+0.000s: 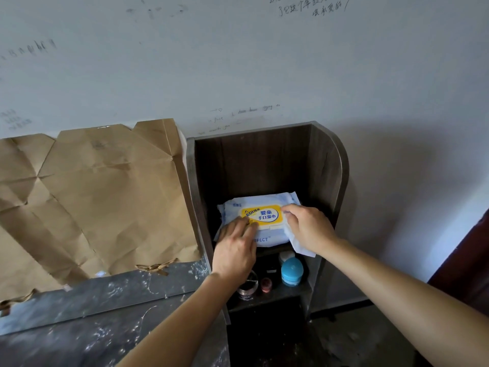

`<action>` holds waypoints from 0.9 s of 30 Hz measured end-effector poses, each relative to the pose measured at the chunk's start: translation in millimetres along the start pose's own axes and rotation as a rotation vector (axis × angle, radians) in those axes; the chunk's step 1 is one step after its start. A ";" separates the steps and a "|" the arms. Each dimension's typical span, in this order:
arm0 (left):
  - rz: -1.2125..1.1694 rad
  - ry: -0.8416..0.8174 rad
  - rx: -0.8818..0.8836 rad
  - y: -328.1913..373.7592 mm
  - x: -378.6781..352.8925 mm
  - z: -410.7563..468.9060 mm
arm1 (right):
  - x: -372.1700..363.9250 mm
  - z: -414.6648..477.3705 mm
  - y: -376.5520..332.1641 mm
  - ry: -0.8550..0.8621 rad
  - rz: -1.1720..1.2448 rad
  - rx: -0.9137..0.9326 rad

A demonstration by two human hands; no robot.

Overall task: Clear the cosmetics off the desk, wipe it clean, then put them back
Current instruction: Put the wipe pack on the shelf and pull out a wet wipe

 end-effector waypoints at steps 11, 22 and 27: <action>0.028 -0.040 0.059 8.4 2.4 -2.7 | 18.3 -37.3 -1.7 0.170 0.571 -0.003; -0.988 -0.060 0.613 -9.1 13.2 -125.1 | -67.1 -76.1 -61.5 -0.238 1.024 -0.064; -0.894 -0.007 0.795 -47.7 50.7 -184.6 | -102.6 -89.8 -108.9 -0.348 1.036 -0.073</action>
Point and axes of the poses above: each hand's wrist, its own z-axis towards the middle knuckle, its own x-axis out of the back of the hand, y = z × x, the point moved 6 cm from there along z, towards the middle knuckle, and after that the axes turned 12 degrees about -y, right-handed, at the moved point
